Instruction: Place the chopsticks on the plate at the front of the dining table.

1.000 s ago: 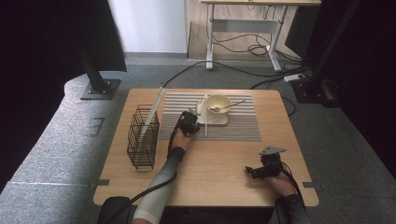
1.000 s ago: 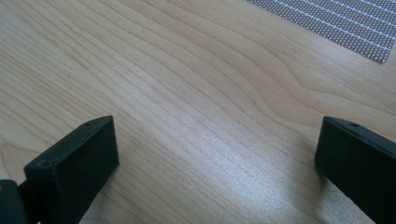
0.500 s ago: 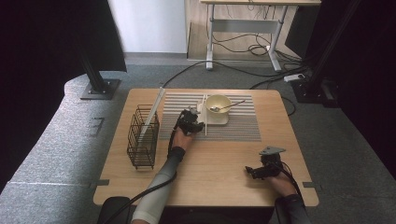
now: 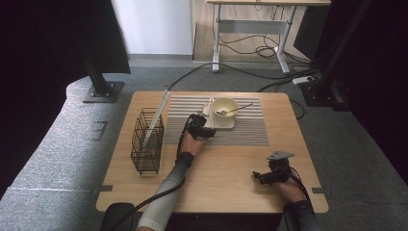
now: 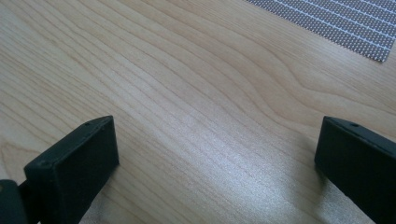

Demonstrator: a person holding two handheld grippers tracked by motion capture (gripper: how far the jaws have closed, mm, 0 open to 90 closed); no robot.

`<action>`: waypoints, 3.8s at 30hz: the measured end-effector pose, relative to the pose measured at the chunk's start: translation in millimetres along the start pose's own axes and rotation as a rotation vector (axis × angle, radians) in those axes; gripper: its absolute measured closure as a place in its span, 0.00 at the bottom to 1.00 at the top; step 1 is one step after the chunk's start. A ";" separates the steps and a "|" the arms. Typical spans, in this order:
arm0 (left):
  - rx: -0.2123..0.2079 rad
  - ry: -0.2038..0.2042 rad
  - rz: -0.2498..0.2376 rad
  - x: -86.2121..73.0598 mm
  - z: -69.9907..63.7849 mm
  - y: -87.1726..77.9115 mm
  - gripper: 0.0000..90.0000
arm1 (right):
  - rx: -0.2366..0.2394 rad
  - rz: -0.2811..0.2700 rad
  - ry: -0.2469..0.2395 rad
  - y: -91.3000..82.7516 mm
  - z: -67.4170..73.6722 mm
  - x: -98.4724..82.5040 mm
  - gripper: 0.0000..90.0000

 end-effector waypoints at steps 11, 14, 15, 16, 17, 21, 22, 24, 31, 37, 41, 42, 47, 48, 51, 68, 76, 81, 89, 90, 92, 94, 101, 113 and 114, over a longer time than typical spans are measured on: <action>0.015 0.020 0.023 -2.1 -7.5 4.6 0.51 | 0.000 0.000 0.001 0.0 0.1 -0.1 0.00; 0.010 0.021 0.020 -2.3 -8.8 5.5 0.57 | 0.000 0.000 0.002 -0.1 0.2 -0.1 0.00; 0.009 0.027 0.020 -2.7 -9.3 6.1 0.58 | 0.000 0.000 0.002 -0.1 0.2 -0.1 0.00; 0.007 0.028 0.018 -3.0 -9.7 6.6 0.60 | 0.000 -0.001 0.001 0.0 0.2 -0.1 0.00; 0.004 0.028 0.017 -3.2 -10.2 7.1 0.61 | 0.000 -0.001 0.001 -0.1 0.2 -0.1 0.00; -0.006 0.032 0.014 -3.4 -12.0 8.9 0.64 | 0.000 0.000 0.001 -0.1 0.2 -0.1 0.00; -0.004 0.035 0.014 -3.4 -12.1 9.0 0.64 | 0.000 0.000 0.001 -0.1 0.2 -0.1 0.00; -0.001 0.040 0.012 -3.2 -11.8 8.8 0.64 | 0.000 0.000 0.002 -0.1 0.3 -0.1 0.00; -0.011 0.047 0.010 -2.2 -10.8 8.3 0.65 | 0.000 0.000 0.002 -0.1 0.3 -0.1 0.00; 0.011 0.073 -0.006 -0.6 -11.2 3.6 0.52 | -0.001 -0.001 0.003 0.0 0.4 -0.2 0.00; -0.003 0.092 -0.047 0.2 -13.4 -5.4 0.39 | -0.002 -0.001 0.003 -0.1 0.5 -0.3 0.00; -0.010 0.099 -0.059 0.4 -14.6 -8.3 0.35 | -0.002 0.000 0.003 -0.1 0.6 -0.3 0.00; -0.045 0.134 -0.109 -1.2 -22.6 -24.4 0.20 | -0.002 -0.001 0.002 -0.2 0.6 -0.3 0.00; -0.051 0.149 -0.116 -2.5 -25.2 -27.8 0.17 | -0.002 -0.001 0.002 -0.2 0.6 -0.3 0.00; -0.049 0.205 -0.134 -7.6 -33.6 -36.4 0.10 | -0.002 0.000 0.003 -0.2 0.7 -0.4 0.00; -0.111 0.346 -0.128 -47.6 -66.1 -45.4 0.00 | -0.002 0.000 0.003 -0.2 0.7 -0.3 0.00; -0.124 0.353 -0.106 -54.6 -73.0 -35.9 0.00 | -0.002 0.000 0.003 -0.2 0.7 -0.3 0.00; -0.133 0.345 -0.097 -57.0 -72.8 -32.2 0.00 | -0.002 0.000 0.003 -0.2 0.7 -0.3 0.00; -0.169 0.300 -0.085 -61.6 -66.4 -30.8 0.00 | -0.002 0.000 0.004 -0.2 0.7 -0.3 0.00; -0.172 0.299 -0.083 -61.9 -66.2 -30.6 0.00 | -0.002 0.000 0.003 -0.2 0.7 -0.3 0.00; -0.179 0.300 -0.080 -61.9 -66.8 -29.8 0.00 | -0.002 0.000 0.004 -0.2 0.7 -0.3 0.00; -0.182 0.306 -0.076 -60.5 -68.2 -28.6 0.00 | -0.002 0.000 0.003 -0.2 0.7 -0.3 0.00; -0.192 0.305 -0.068 -57.6 -69.7 -20.2 0.00 | -0.002 0.000 0.003 -0.2 0.7 -0.3 0.00; -0.156 0.304 -0.023 -53.3 -67.4 -11.0 0.00 | -0.002 0.000 0.004 -0.2 0.7 -0.3 0.00; -0.155 0.305 -0.022 -53.0 -67.3 -10.6 0.00 | -0.002 0.000 0.004 -0.2 0.7 -0.3 0.00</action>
Point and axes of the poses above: each handheld gripper's, and its own axes: y roughly forward along the jaws, x roughly out of its top, z roughly to its left, the point moved 8 cm from there along y, roughly forward along the jaws, and after that the axes turned 12 degrees about z, right-handed, at the moved point
